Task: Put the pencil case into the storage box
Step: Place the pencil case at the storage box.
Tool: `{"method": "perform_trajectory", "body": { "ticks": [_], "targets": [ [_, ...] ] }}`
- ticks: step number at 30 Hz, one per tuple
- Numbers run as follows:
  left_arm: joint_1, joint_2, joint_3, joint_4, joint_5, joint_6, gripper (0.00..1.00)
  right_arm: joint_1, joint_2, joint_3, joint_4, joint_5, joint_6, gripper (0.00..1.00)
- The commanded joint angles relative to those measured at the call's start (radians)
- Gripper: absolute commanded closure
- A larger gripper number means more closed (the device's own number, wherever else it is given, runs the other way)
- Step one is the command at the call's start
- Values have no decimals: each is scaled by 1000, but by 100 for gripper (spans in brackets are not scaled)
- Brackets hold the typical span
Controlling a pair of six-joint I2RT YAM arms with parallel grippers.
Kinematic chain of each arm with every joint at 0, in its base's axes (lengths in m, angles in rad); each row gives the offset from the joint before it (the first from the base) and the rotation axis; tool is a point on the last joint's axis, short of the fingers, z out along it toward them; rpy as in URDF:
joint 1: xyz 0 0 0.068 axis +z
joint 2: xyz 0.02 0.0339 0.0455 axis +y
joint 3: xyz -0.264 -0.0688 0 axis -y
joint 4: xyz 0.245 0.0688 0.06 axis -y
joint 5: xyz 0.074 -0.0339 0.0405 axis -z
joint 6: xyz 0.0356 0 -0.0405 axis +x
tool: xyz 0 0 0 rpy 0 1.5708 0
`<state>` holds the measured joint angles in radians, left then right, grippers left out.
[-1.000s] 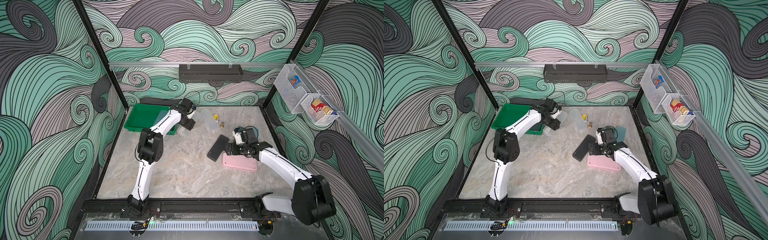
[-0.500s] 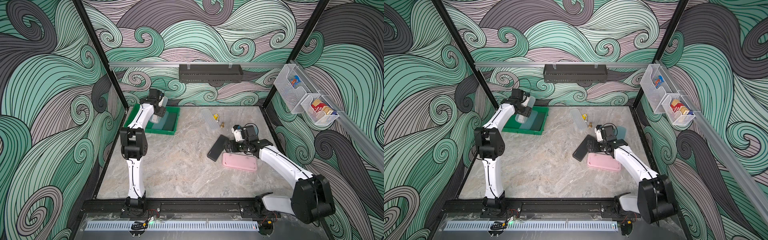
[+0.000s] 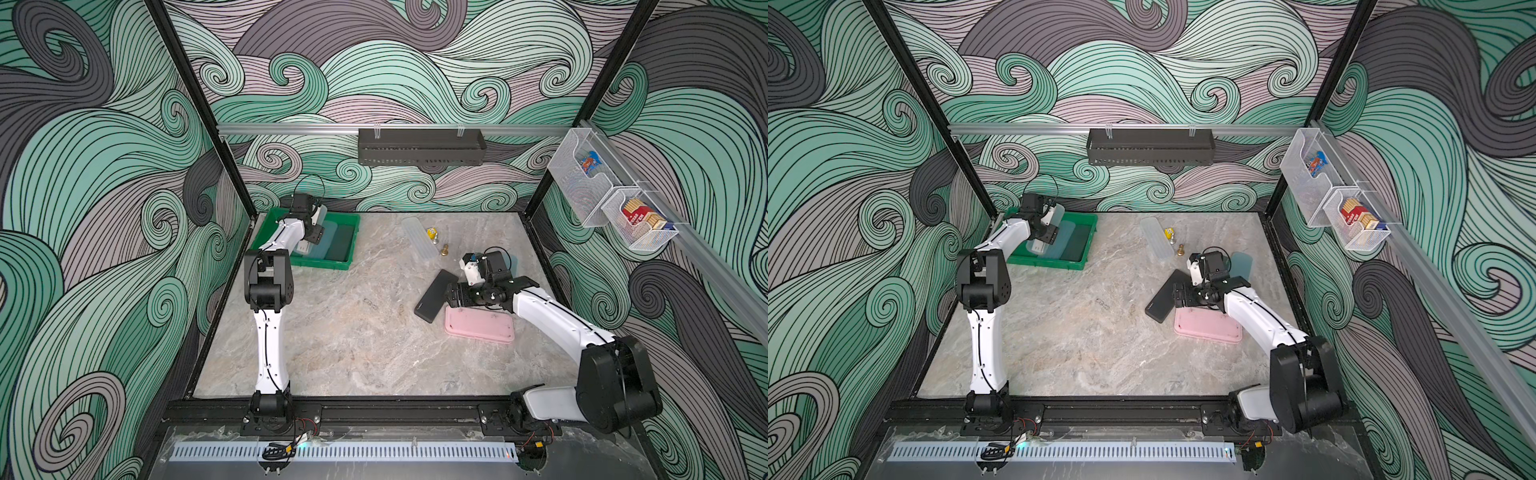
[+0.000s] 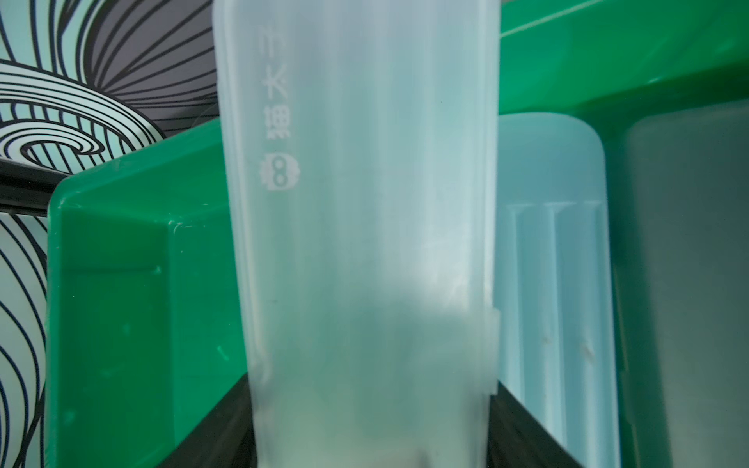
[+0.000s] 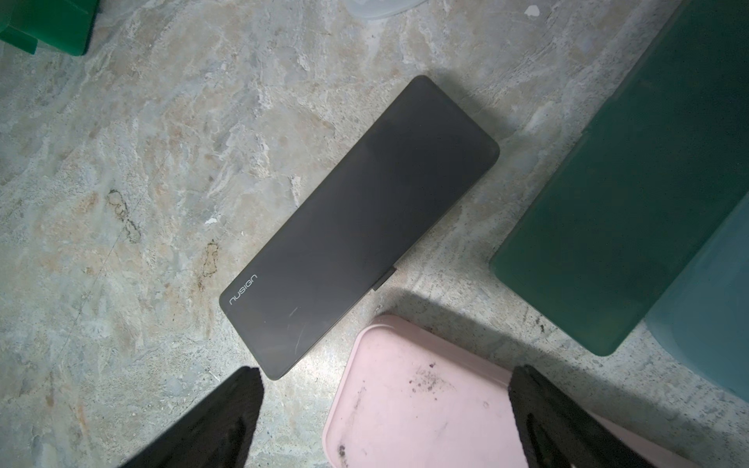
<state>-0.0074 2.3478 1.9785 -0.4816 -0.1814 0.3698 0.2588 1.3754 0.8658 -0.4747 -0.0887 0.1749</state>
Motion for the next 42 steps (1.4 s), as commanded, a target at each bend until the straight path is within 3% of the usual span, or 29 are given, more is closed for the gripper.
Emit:
{"method": "perform_trajectory", "body": {
  "ticks": [1, 10, 26, 35, 42],
  "targets": [
    [12, 24, 10, 19, -35, 24, 31, 7, -9, -2, -4, -9, -9, 1],
    [13, -23, 11, -68, -97, 49, 30, 7, 7, 10, -4, -15, -11, 1],
    [18, -57, 2, -219, -86, 51, 28, 11, 4, 12, -5, -19, -8, 1],
    [23, -44, 15, -213, -87, -21, 9, 13, 7, 10, -4, -15, -8, 1],
    [22, -98, -38, -163, -93, -83, 6, 13, -2, 6, -5, -13, -6, 1]
  ]
}}
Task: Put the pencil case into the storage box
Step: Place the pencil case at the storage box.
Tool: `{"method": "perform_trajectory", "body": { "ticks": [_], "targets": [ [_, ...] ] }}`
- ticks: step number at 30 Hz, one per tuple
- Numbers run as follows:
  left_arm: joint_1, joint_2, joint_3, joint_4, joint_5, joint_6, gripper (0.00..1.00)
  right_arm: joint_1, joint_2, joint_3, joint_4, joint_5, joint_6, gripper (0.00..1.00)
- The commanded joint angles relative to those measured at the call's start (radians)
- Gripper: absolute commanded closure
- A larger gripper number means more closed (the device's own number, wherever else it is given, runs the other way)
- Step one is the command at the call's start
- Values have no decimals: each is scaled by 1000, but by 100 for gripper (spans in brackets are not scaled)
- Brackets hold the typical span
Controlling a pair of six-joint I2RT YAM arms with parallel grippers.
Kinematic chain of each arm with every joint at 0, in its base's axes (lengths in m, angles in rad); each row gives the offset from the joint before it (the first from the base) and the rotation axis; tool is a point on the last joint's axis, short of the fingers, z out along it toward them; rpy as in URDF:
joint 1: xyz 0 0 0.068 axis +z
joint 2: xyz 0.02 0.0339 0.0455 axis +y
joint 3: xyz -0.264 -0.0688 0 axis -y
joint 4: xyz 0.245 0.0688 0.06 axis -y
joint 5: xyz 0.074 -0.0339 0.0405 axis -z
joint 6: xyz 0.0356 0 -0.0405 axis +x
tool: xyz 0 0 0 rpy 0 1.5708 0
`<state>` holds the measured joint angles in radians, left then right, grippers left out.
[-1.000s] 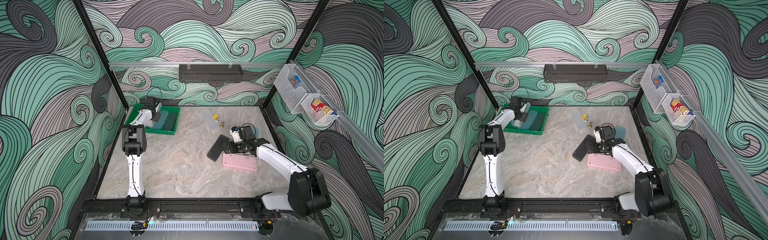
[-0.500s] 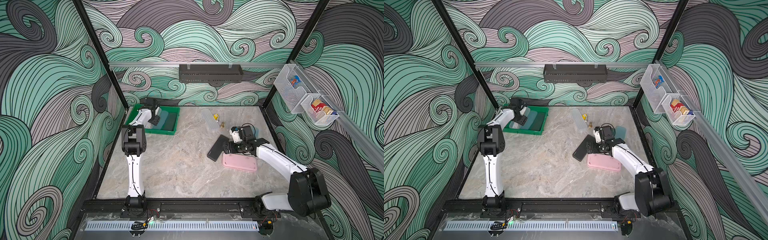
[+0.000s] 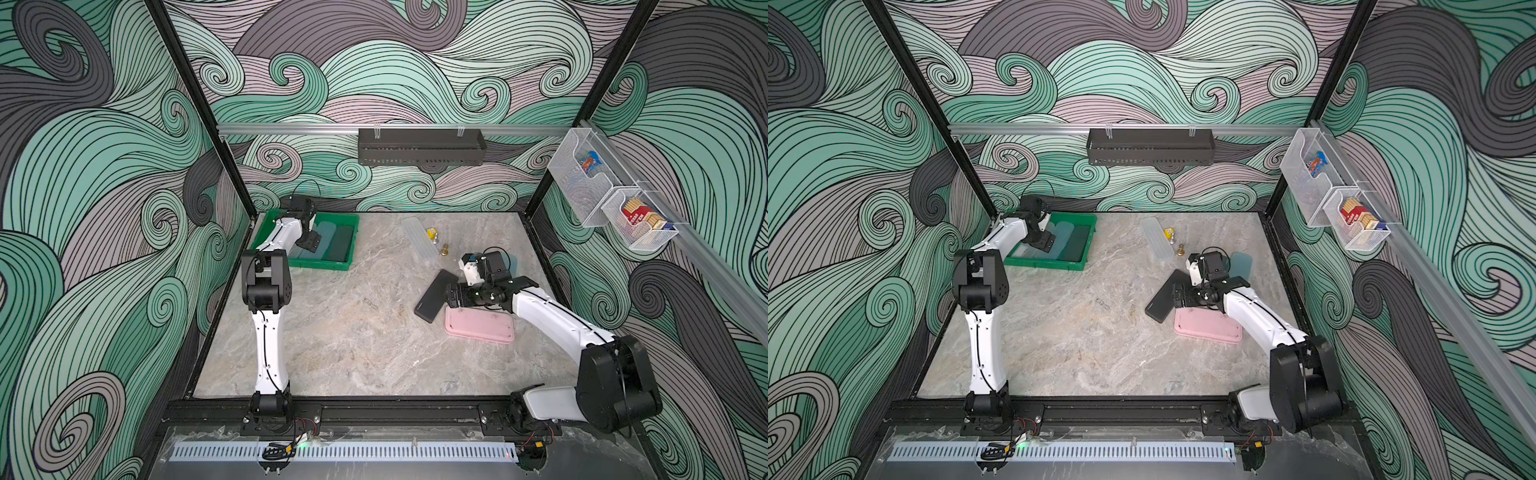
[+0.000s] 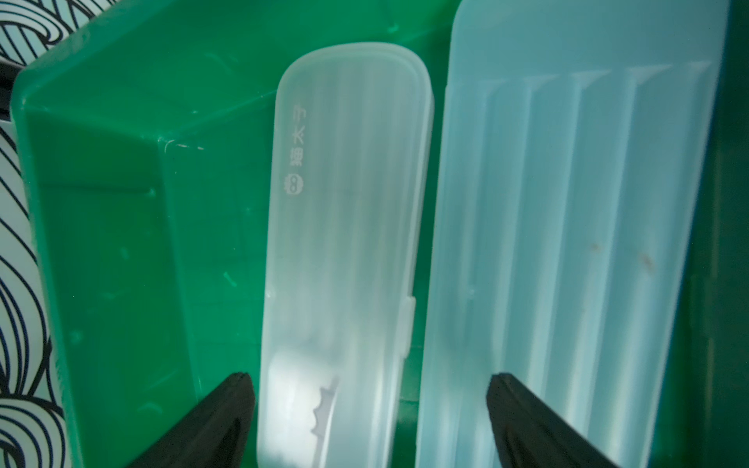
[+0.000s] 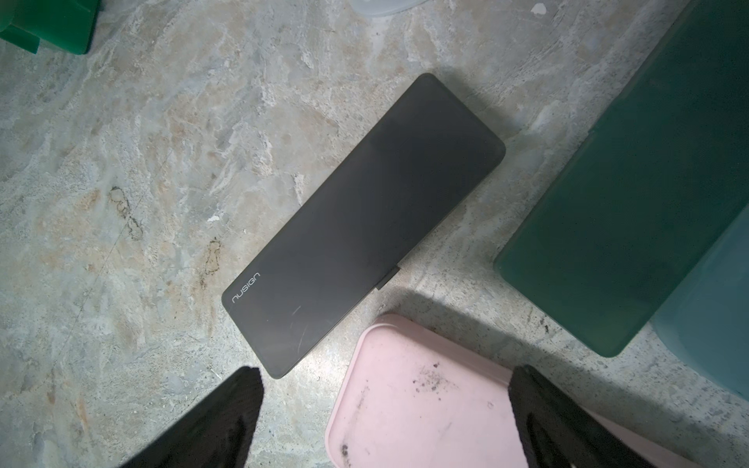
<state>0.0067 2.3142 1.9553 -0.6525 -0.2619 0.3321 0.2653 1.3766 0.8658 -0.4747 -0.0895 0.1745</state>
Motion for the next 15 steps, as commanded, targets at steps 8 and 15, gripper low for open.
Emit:
{"method": "perform_trajectory", "body": {
  "ticks": [8, 15],
  "targets": [
    [9, -204, -160, 128, 16, -209, 4, 11, -5, 8, -3, -15, 2, 1],
    [-50, -296, -297, 205, 258, -283, 6, 49, 38, 39, 17, -25, 21, 1]
  ]
}}
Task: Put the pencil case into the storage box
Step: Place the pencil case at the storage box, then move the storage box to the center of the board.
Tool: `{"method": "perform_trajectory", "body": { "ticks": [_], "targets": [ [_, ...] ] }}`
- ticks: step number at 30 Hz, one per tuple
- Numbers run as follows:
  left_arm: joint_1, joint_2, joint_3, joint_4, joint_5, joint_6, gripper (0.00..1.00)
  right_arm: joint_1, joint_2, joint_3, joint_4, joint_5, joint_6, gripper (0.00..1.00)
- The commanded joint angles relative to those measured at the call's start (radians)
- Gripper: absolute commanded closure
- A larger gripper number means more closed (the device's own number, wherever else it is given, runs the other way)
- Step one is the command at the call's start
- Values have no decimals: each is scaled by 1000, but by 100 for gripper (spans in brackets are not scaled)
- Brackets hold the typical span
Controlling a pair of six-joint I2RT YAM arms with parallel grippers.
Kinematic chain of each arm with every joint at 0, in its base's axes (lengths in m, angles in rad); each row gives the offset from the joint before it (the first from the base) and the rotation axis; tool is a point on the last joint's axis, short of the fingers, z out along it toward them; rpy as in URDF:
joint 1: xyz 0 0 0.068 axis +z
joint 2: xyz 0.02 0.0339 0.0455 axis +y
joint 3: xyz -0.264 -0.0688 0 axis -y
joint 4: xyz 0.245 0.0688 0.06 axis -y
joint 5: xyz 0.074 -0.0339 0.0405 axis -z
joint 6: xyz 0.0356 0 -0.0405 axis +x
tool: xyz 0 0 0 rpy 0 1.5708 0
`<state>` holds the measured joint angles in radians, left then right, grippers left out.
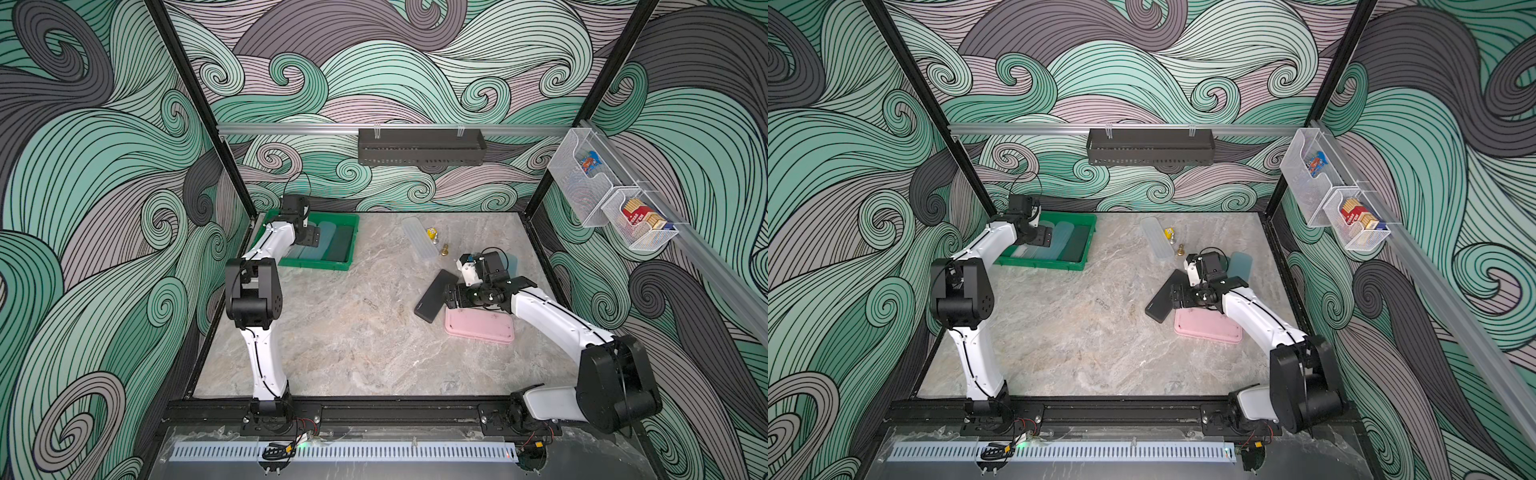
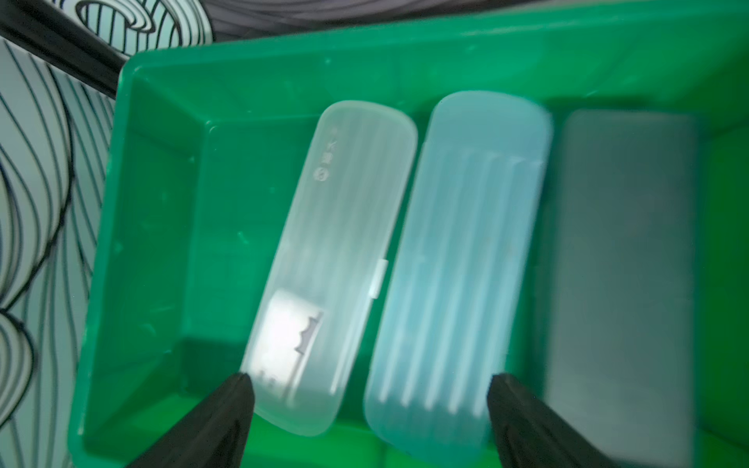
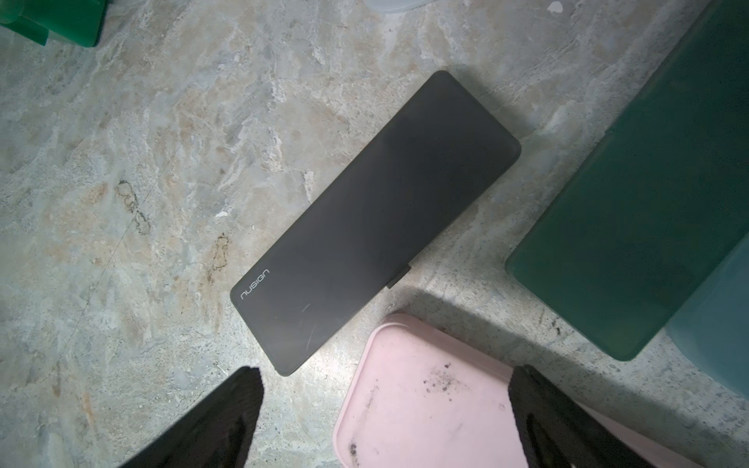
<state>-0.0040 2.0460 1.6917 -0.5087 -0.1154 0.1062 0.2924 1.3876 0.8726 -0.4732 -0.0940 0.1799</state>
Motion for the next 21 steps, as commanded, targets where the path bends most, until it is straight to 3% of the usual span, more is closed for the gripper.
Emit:
{"method": "perform_trajectory", "body": {
  "ticks": [1, 10, 21],
  "targets": [
    [-55, -20, -38, 67, 111, -58, 6, 30, 34, 39, 14, -17, 19, 1],
    [-156, 179, 182, -146, 86, -58, 7, 51, 10, 33, 13, 23, 34, 1],
    [-270, 143, 71, -138, 62, -127, 8, 51, -65, -18, 12, 36, 49, 1]
  ]
}}
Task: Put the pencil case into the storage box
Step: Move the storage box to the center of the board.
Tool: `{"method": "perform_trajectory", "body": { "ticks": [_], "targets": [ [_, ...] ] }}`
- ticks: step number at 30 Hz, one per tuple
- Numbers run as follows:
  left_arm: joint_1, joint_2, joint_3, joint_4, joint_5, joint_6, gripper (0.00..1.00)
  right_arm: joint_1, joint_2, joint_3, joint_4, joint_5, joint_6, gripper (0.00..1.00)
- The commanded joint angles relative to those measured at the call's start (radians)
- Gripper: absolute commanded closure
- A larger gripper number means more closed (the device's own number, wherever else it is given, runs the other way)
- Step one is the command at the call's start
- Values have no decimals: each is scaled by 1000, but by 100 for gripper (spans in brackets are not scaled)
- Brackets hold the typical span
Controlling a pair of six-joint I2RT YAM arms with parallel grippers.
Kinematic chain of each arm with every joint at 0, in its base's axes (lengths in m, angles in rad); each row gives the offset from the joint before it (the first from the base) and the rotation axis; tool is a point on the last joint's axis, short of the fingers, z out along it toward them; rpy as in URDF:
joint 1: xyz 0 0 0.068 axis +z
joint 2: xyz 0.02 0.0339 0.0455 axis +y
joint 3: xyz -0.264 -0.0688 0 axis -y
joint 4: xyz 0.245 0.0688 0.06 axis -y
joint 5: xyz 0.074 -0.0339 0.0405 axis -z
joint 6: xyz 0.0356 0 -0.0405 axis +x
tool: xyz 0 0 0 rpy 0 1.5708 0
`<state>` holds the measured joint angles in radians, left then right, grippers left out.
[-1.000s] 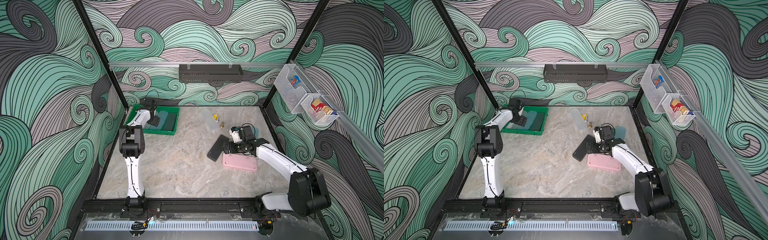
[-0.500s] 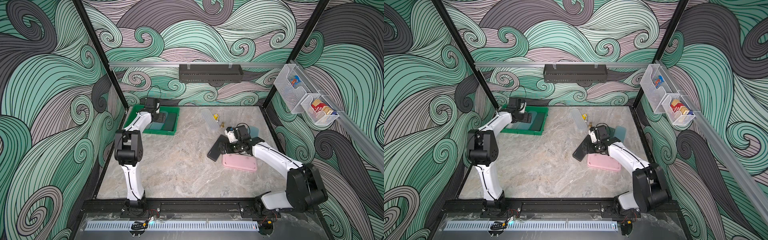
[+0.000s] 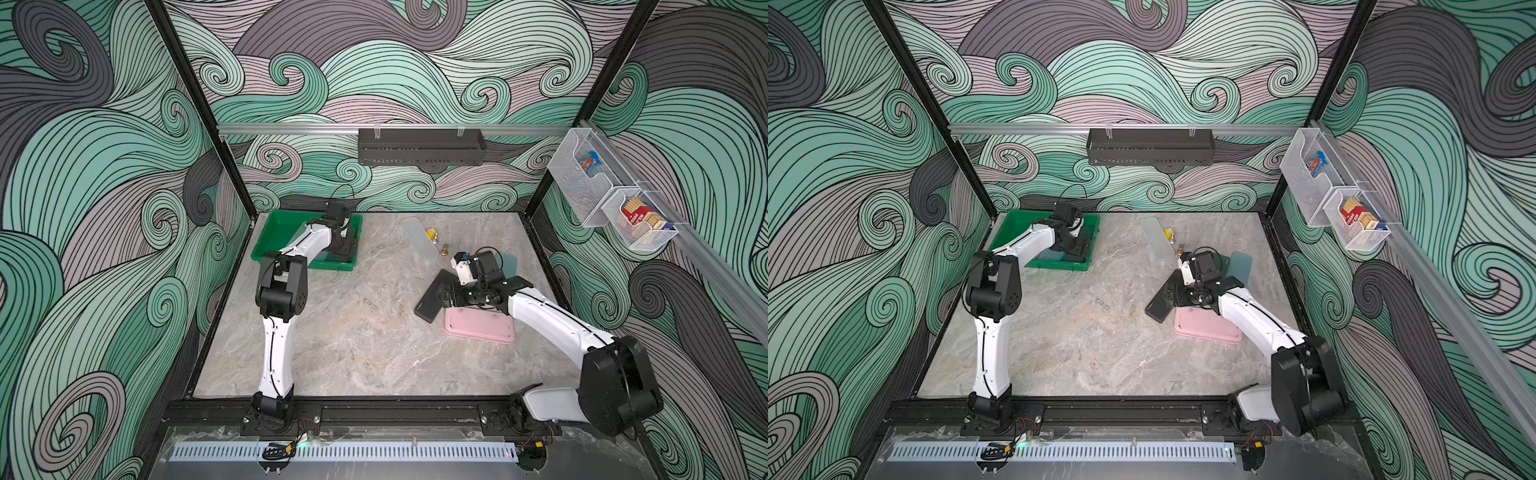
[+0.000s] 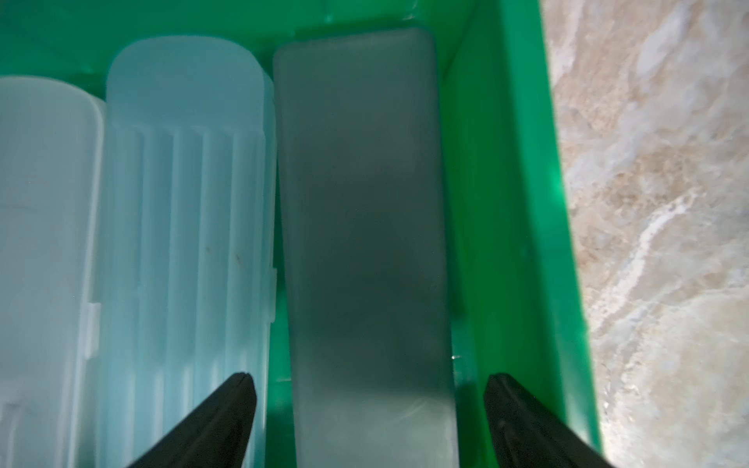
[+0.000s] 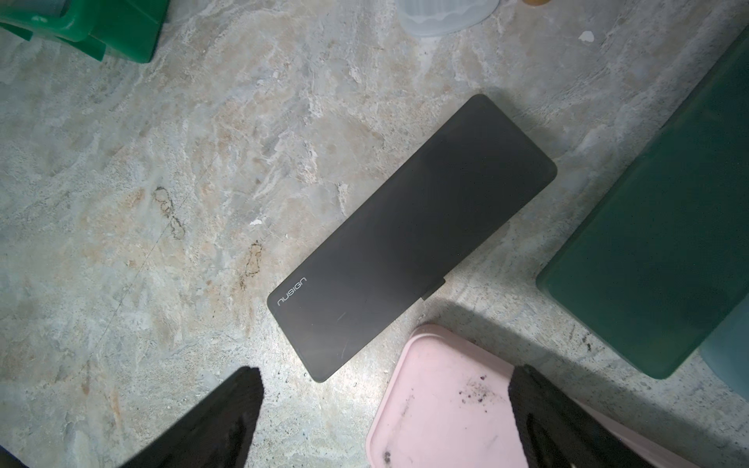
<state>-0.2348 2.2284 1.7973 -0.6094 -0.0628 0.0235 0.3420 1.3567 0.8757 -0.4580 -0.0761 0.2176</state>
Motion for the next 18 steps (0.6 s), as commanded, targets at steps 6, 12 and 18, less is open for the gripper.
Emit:
{"method": "perform_trajectory", "body": {
  "ticks": [6, 12, 18],
  "targets": [
    [-115, -114, -157, -14, 47, -164, 9, 0, -65, -47, -6, 34, 17, 1],
    [-159, -201, -349, 128, 101, -293, 9, -14, -98, -57, -37, 54, 21, 1],
    [-215, -231, -376, 184, 130, -363, 9, -69, -128, -75, -50, 38, 22, 1]
  ]
}}
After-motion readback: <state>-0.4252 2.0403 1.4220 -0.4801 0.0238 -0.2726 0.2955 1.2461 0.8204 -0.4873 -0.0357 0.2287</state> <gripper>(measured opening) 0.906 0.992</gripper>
